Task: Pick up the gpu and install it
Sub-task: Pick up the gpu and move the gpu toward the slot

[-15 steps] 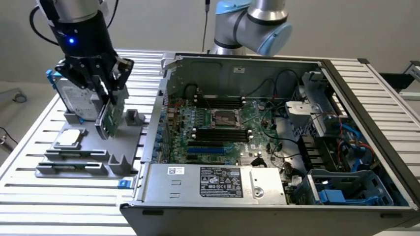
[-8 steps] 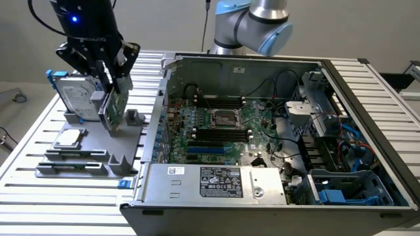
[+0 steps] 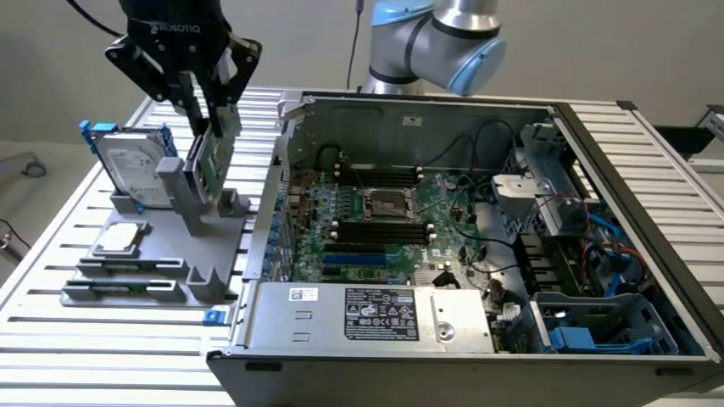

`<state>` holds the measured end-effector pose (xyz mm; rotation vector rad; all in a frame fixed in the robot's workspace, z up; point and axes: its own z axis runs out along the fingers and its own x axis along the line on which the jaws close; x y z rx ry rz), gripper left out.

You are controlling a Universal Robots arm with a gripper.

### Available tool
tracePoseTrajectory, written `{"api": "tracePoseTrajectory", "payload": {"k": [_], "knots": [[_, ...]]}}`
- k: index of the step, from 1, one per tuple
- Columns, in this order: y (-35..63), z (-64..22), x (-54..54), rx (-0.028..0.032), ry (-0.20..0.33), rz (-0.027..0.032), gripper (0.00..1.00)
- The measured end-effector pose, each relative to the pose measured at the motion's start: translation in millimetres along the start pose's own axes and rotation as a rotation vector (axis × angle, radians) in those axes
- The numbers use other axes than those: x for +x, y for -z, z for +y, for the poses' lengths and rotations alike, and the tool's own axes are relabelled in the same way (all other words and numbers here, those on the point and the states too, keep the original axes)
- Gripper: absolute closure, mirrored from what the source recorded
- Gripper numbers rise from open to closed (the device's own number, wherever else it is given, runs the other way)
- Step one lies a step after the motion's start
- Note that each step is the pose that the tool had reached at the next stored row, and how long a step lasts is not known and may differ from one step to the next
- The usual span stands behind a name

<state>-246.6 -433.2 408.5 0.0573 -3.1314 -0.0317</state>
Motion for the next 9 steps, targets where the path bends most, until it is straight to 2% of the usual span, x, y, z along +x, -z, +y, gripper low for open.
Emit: {"api": "tracePoseTrajectory", "payload": {"k": [4, 7, 9], "knots": [[17.6, -0.8, -15.5, -0.0004, 0.000, 0.0046, 0.73], [22.5, -1.8, -29.0, -0.0024, 0.000, 0.0089, 0.73], [23.1, -2.6, -37.9, -0.0030, 0.000, 0.0141, 0.73]]}}
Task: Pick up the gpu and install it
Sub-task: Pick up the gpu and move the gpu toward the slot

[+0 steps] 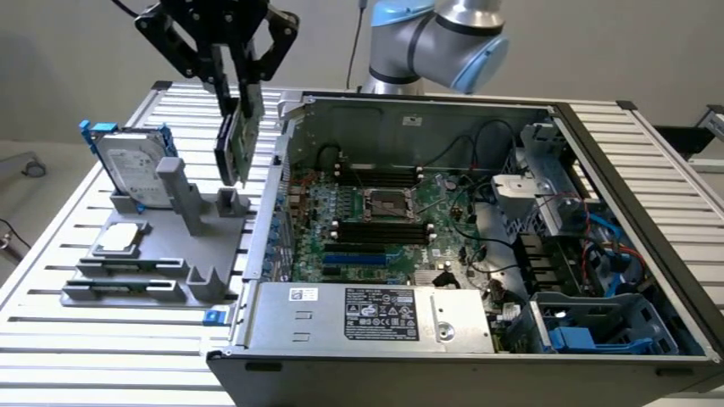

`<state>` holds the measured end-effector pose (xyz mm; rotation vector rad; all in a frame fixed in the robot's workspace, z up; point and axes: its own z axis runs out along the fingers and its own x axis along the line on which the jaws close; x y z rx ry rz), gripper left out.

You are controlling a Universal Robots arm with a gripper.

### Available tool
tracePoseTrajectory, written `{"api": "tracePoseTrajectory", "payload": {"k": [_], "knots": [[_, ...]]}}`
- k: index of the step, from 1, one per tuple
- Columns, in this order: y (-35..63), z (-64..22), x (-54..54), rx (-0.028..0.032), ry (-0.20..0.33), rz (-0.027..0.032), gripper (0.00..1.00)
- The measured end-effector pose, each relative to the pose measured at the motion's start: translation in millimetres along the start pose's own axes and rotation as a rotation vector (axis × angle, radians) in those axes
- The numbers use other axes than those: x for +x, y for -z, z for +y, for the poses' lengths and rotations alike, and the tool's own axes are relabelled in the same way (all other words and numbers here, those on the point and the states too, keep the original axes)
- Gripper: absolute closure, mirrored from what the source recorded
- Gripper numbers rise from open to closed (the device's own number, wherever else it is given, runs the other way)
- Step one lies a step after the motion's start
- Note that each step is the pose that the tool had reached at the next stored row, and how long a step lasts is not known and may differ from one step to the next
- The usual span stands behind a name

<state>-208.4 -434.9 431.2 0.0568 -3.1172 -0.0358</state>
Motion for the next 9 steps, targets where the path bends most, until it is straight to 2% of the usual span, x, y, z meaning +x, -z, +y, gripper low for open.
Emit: {"api": "tracePoseTrajectory", "payload": {"k": [4, 9], "knots": [[0.4, -2.1, -18.2, -0.0005, 0.000, 0.0123, 0.73], [-0.2, -4.3, -40.9, -0.0008, -0.001, 0.0239, 0.73]]}}
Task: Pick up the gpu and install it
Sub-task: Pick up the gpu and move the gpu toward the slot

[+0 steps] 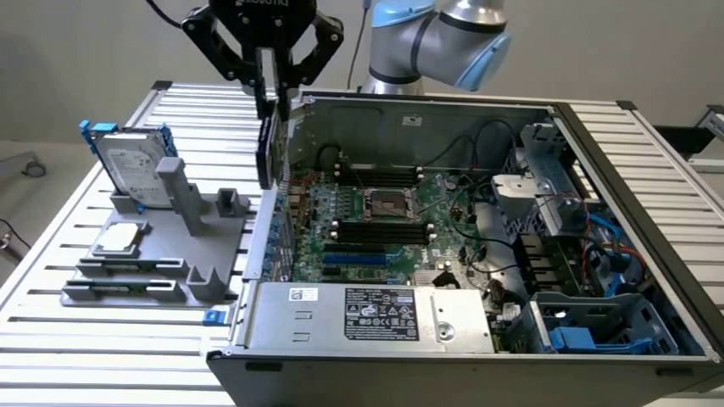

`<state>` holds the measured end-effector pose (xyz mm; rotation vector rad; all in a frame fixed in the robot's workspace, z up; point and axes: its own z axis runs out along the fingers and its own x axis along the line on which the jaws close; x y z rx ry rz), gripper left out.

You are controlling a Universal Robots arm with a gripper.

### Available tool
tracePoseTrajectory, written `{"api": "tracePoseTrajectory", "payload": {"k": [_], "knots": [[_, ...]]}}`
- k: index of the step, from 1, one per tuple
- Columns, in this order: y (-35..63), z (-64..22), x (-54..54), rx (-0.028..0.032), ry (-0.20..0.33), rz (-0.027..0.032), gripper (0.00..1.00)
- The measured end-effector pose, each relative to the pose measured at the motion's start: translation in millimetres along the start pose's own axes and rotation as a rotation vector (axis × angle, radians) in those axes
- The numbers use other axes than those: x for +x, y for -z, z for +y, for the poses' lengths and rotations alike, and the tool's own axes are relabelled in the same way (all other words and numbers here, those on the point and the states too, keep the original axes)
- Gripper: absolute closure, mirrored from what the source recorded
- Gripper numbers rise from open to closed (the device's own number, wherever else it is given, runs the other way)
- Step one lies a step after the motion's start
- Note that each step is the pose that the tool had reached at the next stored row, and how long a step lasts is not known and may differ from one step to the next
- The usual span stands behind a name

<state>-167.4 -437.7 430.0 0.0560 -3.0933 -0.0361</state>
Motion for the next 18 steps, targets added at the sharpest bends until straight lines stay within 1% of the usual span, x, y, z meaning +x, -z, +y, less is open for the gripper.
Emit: {"api": "tracePoseTrajectory", "payload": {"k": [2, 4, 18], "knots": [[-1.7, -0.5, -9.0, -0.0002, 0.000, 0.0037, 0.73], [-4.5, -0.9, -18.5, -0.0003, 0.000, 0.0048, 0.73], [-26.8, -3.1, -83.2, 0.0003, 0.000, 0.0049, 0.73]]}}
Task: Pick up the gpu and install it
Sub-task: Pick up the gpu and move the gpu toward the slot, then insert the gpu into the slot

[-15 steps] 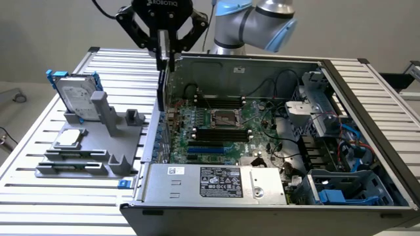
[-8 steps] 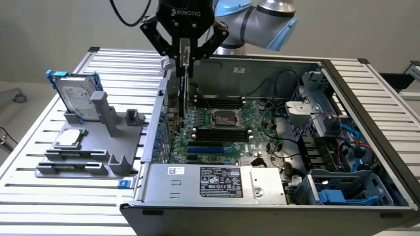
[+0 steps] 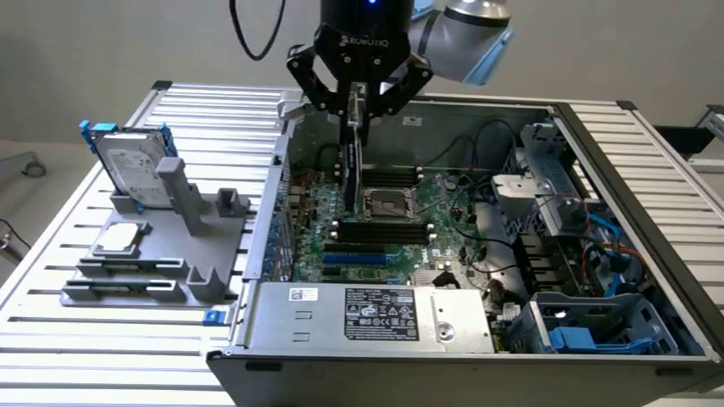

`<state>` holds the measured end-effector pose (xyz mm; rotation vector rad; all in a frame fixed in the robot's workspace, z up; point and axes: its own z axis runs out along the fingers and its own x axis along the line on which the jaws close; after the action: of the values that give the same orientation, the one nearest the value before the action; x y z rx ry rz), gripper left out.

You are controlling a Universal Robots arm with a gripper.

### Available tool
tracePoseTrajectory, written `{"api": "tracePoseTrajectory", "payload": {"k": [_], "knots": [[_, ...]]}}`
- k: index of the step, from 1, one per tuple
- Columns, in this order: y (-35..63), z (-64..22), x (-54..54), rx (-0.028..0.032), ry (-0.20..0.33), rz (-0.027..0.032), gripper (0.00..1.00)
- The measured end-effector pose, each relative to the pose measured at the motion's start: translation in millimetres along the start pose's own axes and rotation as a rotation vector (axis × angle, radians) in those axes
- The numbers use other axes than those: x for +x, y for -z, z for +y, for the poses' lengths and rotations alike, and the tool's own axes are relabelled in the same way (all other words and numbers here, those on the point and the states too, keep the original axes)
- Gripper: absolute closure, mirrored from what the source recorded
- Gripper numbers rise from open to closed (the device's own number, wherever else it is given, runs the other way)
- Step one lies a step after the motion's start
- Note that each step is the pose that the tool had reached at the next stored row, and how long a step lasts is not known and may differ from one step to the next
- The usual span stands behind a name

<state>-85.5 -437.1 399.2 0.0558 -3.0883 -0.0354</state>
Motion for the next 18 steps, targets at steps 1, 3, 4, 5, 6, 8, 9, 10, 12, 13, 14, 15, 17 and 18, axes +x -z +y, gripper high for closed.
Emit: {"api": "tracePoseTrajectory", "payload": {"k": [1, 3, 4, 5, 6, 8, 9, 10, 12, 13, 14, 15, 17, 18], "knots": [[-1.6, 0.0, -4.5, 0.0000, 0.000, 0.0000, 0.73], [-4.7, 0.2, -13.8, -0.0001, 0.000, 0.0000, 0.73], [-6.2, 0.4, -18.3, 0.0000, 0.000, 0.0000, 0.73], [-7.8, 0.4, -22.9, 0.0000, 0.000, 0.0000, 0.73], [-9.5, 0.6, -26.0, -0.0002, -0.001, 0.0002, 0.73], [-9.8, 0.6, -26.4, -0.0002, -0.002, 0.0022, 0.73], [-9.8, 0.6, -26.4, -0.0002, -0.002, 0.0022, 0.73], [-9.7, 0.6, -26.4, -0.0002, -0.002, 0.0022, 0.73], [-9.7, 0.6, -26.4, -0.0001, -0.002, 0.0023, 0.73], [-9.7, 0.6, -26.4, -0.0001, -0.002, 0.0023, 0.73], [-9.7, 0.6, -26.5, -0.0001, -0.002, 0.0023, 0.73], [-9.8, 0.6, -26.5, -0.0002, -0.002, 0.0023, 0.73], [-9.8, 0.6, -26.5, -0.0002, -0.002, 0.0023, 0.73], [-9.7, 0.6, -26.4, -0.0001, -0.002, 0.0023, 0.73]]}}
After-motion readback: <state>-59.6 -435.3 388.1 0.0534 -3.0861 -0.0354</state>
